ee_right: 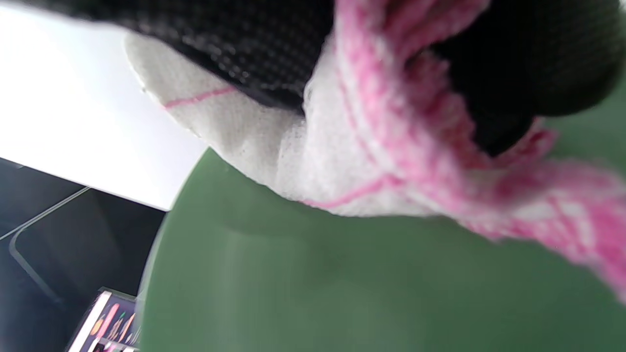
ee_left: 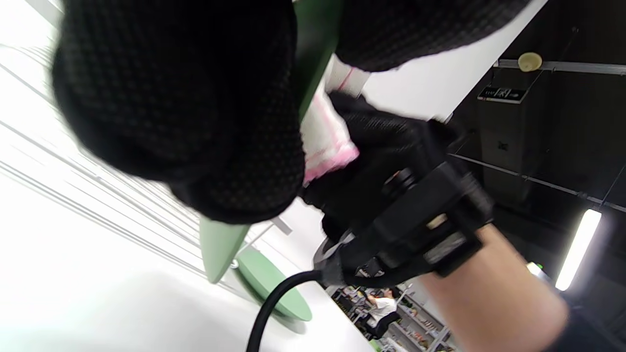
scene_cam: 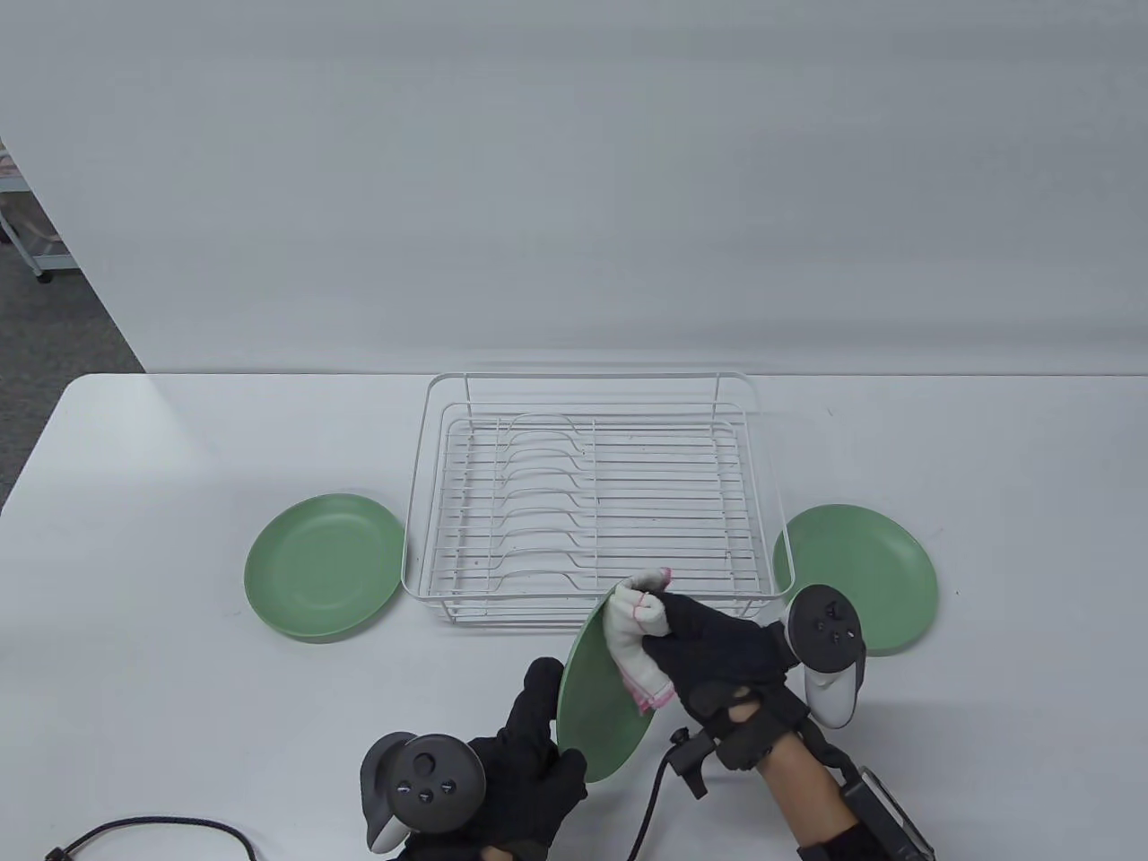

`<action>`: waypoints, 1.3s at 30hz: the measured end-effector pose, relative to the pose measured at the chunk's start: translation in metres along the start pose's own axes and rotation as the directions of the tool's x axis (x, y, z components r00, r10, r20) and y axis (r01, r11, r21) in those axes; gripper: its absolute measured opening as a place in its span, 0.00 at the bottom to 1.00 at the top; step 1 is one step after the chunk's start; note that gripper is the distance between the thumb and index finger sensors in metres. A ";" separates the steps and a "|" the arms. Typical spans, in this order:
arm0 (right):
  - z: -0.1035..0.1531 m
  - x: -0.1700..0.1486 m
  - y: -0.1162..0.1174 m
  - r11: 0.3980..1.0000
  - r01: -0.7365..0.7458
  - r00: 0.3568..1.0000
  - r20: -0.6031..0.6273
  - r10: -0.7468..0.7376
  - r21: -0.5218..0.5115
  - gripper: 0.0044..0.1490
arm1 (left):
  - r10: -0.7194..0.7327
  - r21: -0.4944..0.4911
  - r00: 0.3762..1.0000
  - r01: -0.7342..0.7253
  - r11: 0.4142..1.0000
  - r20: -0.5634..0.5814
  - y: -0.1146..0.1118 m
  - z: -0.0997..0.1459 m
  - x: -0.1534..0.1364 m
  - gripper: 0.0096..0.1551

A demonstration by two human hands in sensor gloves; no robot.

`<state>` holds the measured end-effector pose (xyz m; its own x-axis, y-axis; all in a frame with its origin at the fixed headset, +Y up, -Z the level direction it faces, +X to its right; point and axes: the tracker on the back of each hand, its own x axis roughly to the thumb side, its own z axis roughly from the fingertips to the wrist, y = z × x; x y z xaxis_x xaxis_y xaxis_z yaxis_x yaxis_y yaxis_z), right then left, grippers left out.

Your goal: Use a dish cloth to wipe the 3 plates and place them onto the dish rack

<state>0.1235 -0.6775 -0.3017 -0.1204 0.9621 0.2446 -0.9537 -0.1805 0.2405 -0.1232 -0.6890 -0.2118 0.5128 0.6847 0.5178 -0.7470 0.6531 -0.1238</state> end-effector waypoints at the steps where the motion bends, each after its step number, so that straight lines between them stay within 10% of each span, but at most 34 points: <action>1: 0.001 0.003 0.005 1.000 -0.008 1.000 0.011 0.007 0.018 0.28 | 0.003 0.003 1.000 -0.003 1.000 -0.006 0.000 0.000 -0.001 0.50; 7: 0.011 0.011 0.032 0.975 0.020 0.999 0.022 -0.025 0.219 0.28 | 0.030 0.048 0.999 -0.028 0.998 -0.028 0.004 0.004 -0.001 0.50; 15: 0.013 0.023 0.028 0.979 0.035 0.999 -0.022 -0.032 0.202 0.29 | 0.361 0.133 0.912 -0.340 0.931 -0.193 0.006 0.010 -0.018 0.51; 23: 0.038 0.064 -0.040 0.978 0.173 0.974 0.127 -0.187 0.114 0.30 | 0.541 0.333 0.795 -0.449 0.829 -0.275 0.028 0.015 -0.047 0.51; 28: 0.055 0.029 -0.091 0.974 0.222 0.973 0.072 -0.219 -0.041 0.30 | 0.660 0.530 0.719 -0.481 0.698 -0.218 0.062 0.017 -0.071 0.39; 35: 0.063 -0.004 -0.126 0.963 0.203 0.978 -0.011 -0.209 -0.177 0.30 | 0.287 0.650 0.922 -0.054 0.758 -0.258 0.151 -0.047 -0.070 0.26; 39: 0.063 -0.006 -0.120 0.974 0.148 0.988 -0.018 -0.153 -0.170 0.30 | -0.117 0.547 0.910 0.337 0.767 -0.397 0.185 -0.119 -0.047 0.22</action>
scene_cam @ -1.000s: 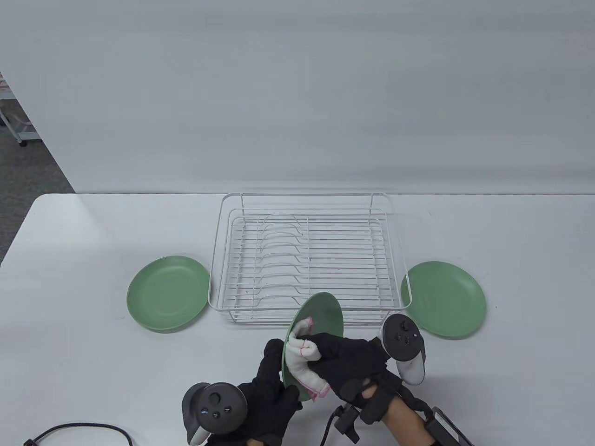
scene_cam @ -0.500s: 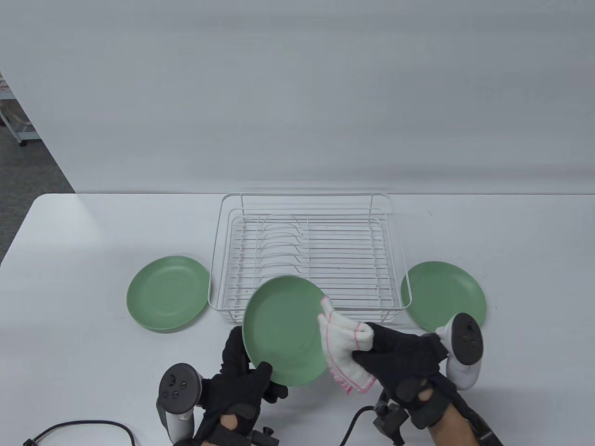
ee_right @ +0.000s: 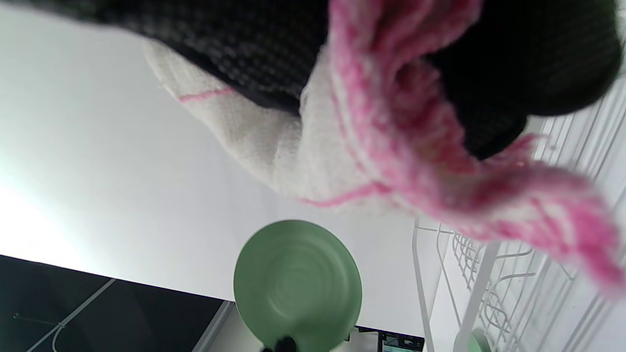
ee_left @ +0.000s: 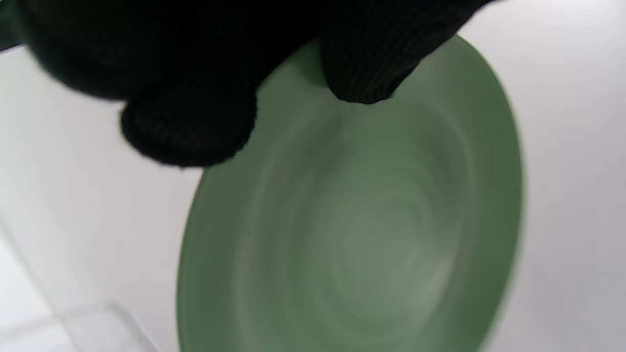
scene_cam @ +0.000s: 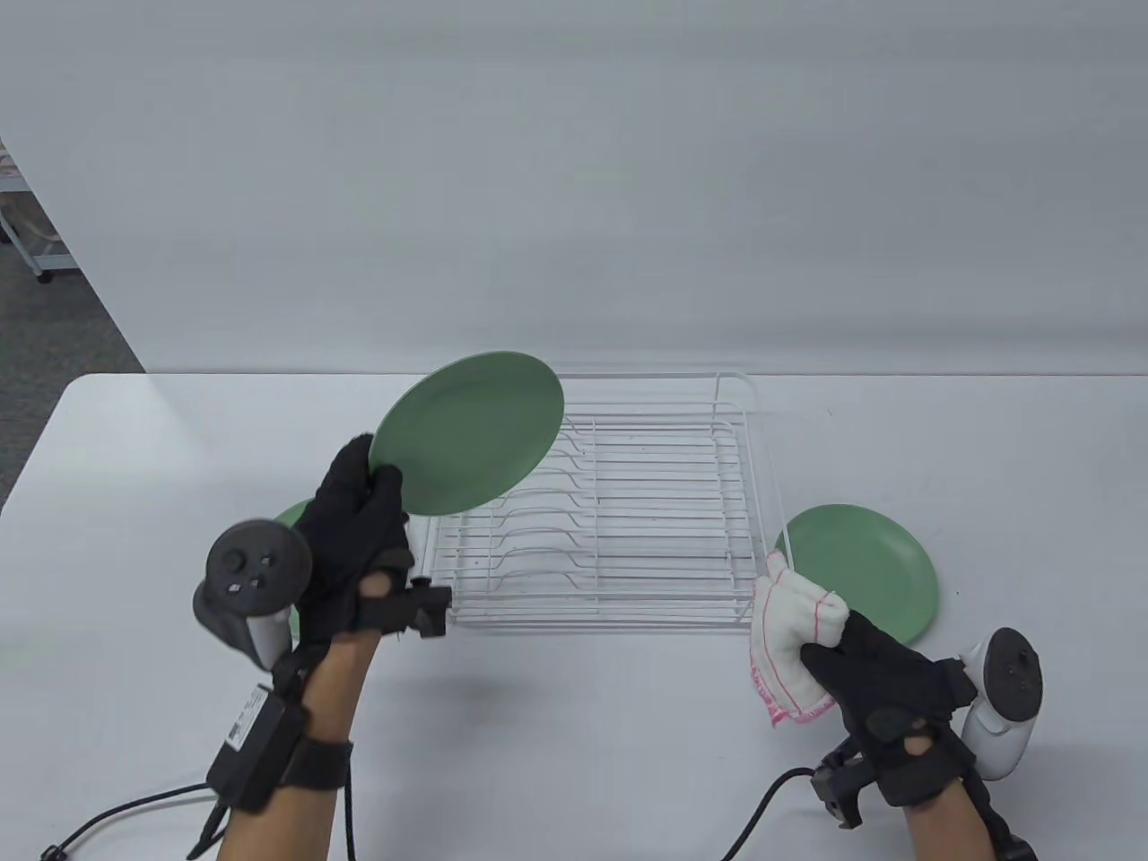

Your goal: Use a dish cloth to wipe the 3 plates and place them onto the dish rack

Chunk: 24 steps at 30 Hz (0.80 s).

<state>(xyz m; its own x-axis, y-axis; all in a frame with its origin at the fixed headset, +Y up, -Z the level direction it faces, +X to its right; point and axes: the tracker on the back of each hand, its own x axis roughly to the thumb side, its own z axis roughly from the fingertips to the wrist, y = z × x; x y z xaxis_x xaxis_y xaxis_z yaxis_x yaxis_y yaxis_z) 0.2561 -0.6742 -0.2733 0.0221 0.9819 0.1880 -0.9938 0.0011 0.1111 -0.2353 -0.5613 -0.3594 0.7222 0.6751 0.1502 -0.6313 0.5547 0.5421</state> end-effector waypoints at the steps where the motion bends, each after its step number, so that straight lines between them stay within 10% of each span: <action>1: 0.000 -0.002 0.002 1.000 -0.021 1.000 -0.004 0.021 0.004 0.30 | -0.120 -0.017 0.991 0.121 0.993 0.053 -0.008 -0.016 0.014 0.22; 10: 0.000 -0.013 0.011 0.991 -0.136 0.990 -0.039 0.136 0.007 0.30 | -0.624 -0.040 0.748 0.647 0.761 0.227 -0.105 -0.081 0.066 0.21; 24: -0.002 -0.018 0.012 0.993 -0.118 0.991 -0.063 0.118 0.001 0.30 | -0.627 -0.132 0.750 0.657 0.742 0.210 -0.164 -0.095 0.044 0.21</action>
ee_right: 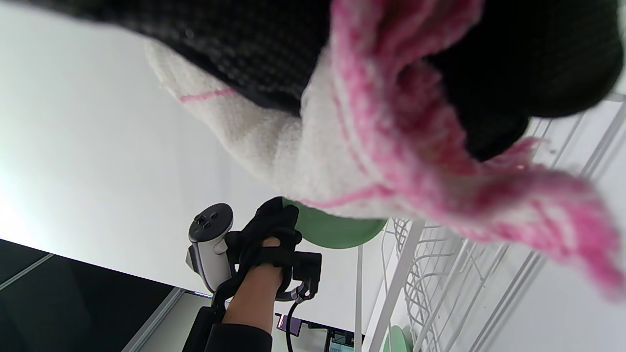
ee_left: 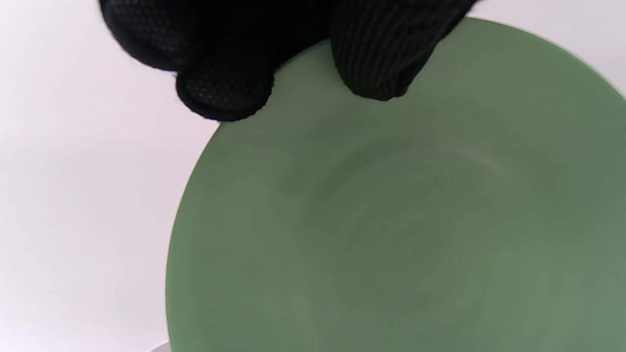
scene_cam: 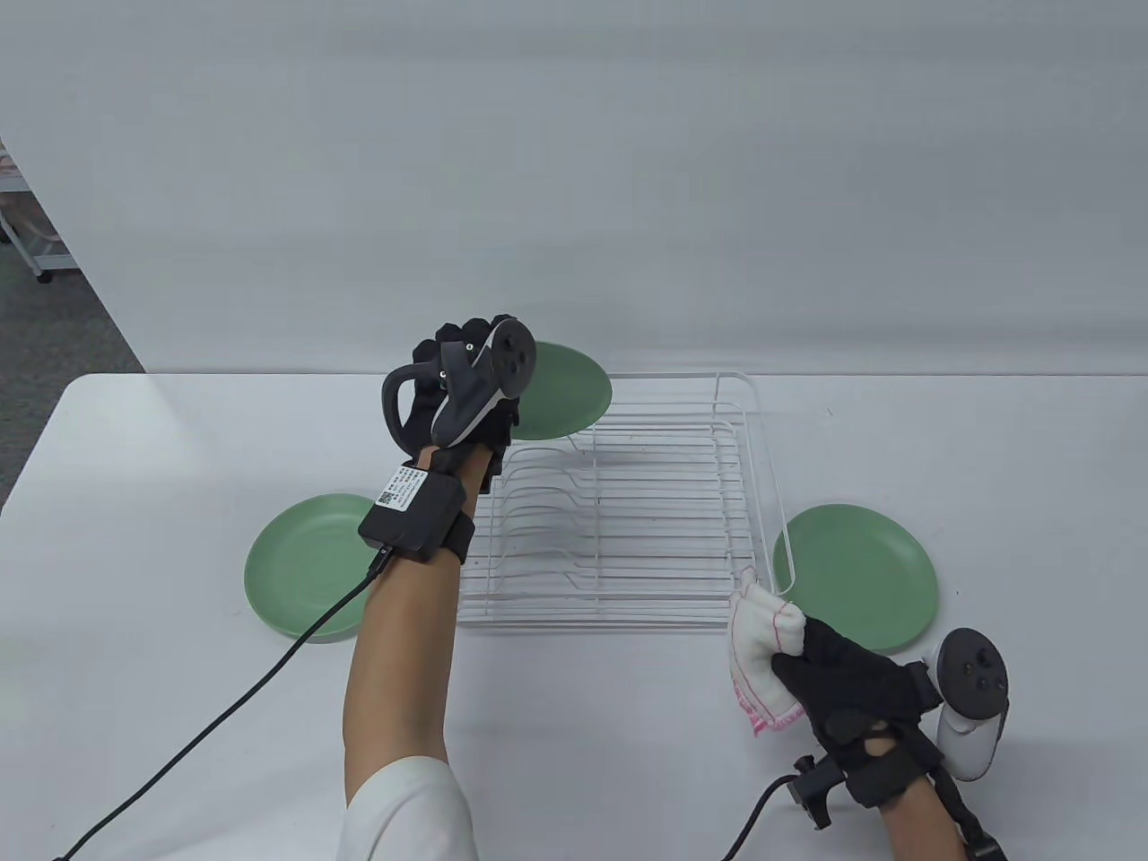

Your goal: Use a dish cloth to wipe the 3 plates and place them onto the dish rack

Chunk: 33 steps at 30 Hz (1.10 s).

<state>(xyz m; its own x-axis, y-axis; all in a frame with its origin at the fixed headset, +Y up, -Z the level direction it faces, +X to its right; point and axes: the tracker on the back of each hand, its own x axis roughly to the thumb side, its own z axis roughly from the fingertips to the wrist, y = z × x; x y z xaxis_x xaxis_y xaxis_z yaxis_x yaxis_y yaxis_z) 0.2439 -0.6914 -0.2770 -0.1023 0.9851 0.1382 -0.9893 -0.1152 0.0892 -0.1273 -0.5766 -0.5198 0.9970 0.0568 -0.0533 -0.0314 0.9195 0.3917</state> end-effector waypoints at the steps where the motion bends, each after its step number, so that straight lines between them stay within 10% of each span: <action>1: 0.000 -0.001 0.001 1.000 -0.001 1.000 -0.003 0.002 0.003 0.30 | -0.007 -0.009 1.000 0.007 1.000 0.006 -0.004 0.000 0.002 0.21; 22: -0.001 -0.004 0.007 0.999 -0.033 0.999 -0.021 0.034 0.016 0.30 | -0.016 -0.114 1.000 0.017 0.993 0.008 -0.051 0.002 0.016 0.28; 33: 0.001 -0.005 0.014 0.998 -0.048 0.998 -0.030 0.049 0.048 0.30 | 0.111 -0.057 0.992 -0.115 0.992 -0.067 -0.005 0.022 -0.049 0.35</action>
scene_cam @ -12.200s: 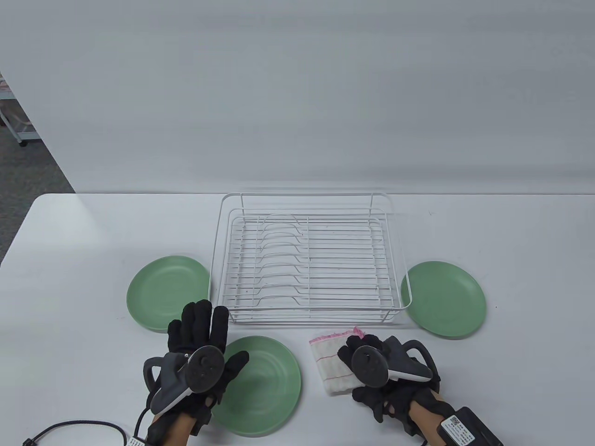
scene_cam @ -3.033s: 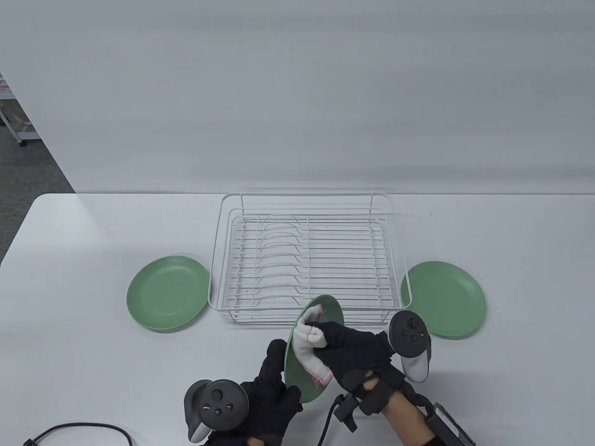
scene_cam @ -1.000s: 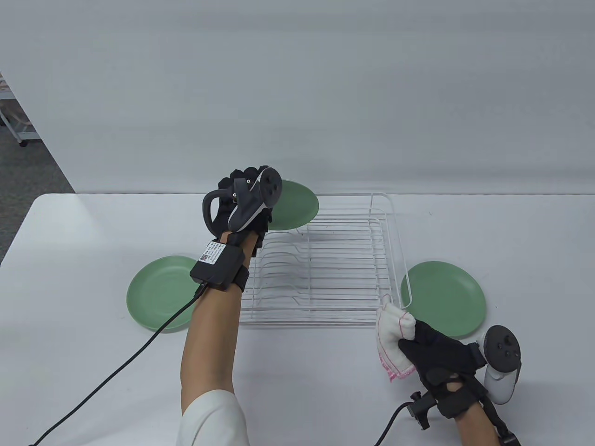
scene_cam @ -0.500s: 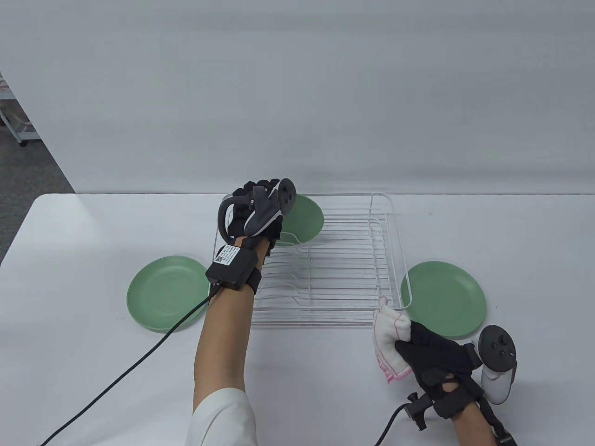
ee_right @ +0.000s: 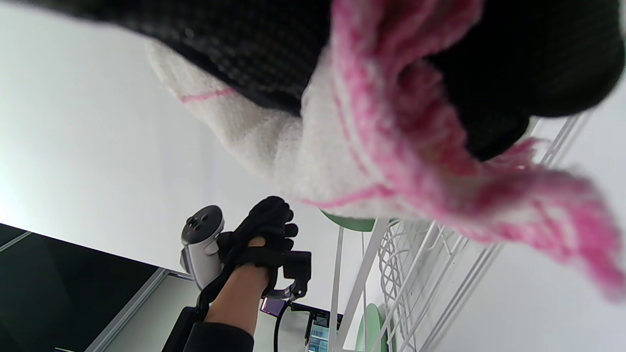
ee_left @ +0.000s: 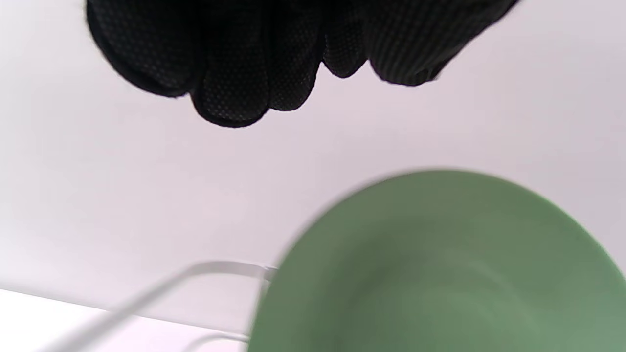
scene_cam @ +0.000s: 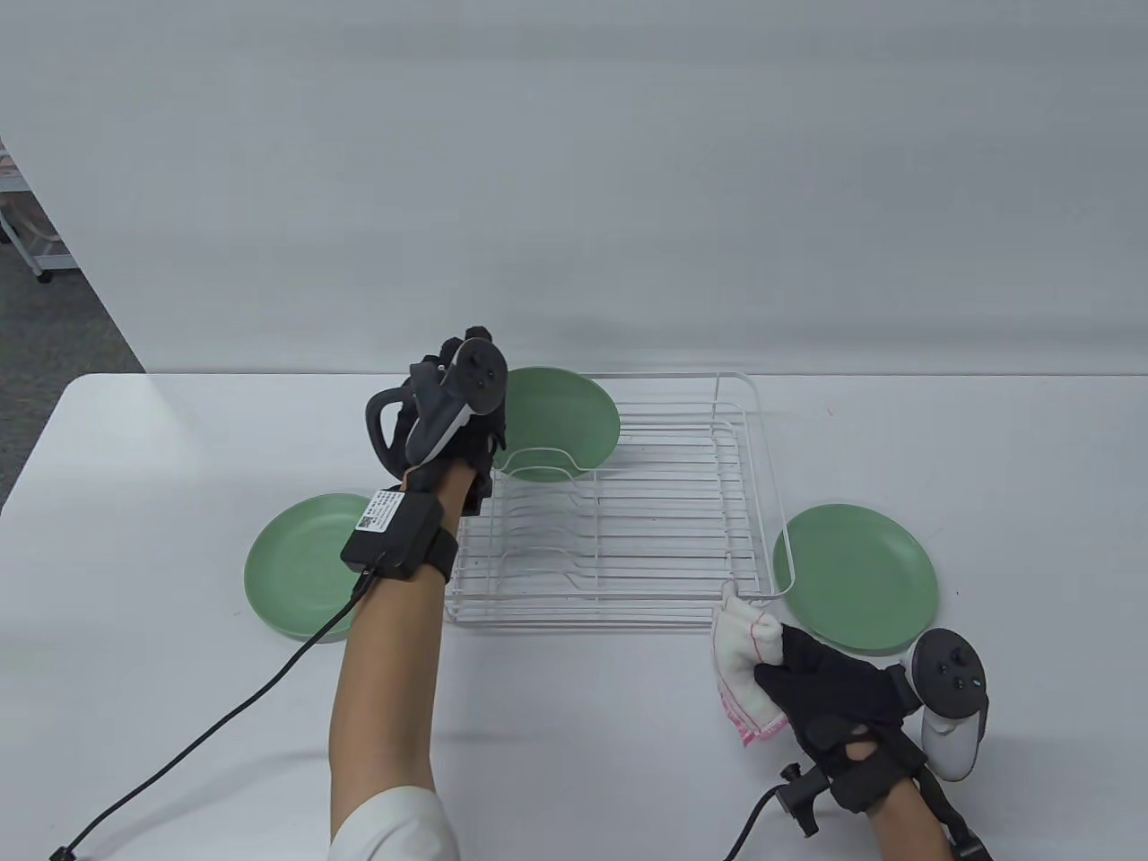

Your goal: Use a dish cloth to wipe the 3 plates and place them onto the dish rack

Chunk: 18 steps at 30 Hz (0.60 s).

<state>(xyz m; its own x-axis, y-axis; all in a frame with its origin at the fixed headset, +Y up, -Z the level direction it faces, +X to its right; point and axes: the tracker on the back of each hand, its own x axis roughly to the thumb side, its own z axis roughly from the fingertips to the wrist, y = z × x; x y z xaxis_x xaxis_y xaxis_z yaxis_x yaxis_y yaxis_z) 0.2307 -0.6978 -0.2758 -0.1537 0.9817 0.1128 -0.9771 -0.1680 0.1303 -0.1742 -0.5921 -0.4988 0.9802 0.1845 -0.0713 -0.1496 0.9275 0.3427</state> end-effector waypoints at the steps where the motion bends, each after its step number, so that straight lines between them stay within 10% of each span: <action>1: 0.000 0.000 0.001 1.000 -0.002 1.000 0.001 0.002 0.003 0.30 | -0.006 0.006 1.000 0.006 1.000 -0.016 0.005 0.003 -0.010 0.36; 6: 0.000 0.002 0.007 1.000 -0.019 1.000 0.009 0.019 0.024 0.30 | -0.074 -0.062 0.979 0.063 0.996 -0.188 0.013 0.030 -0.089 0.41; 18: -0.002 -0.001 0.019 0.996 -0.066 0.998 -0.005 0.066 0.066 0.30 | -0.147 -0.375 0.770 -0.127 0.918 -0.621 -0.060 0.123 -0.227 0.61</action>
<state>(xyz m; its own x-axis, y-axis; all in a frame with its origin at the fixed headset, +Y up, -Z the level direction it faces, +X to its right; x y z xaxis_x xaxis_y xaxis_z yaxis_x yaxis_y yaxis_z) 0.2118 -0.7016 -0.2749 -0.2188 0.9689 0.1158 -0.9532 -0.2376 0.1871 -0.3720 -0.7292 -0.3882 0.6961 0.2076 -0.6872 -0.3106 0.9502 -0.0276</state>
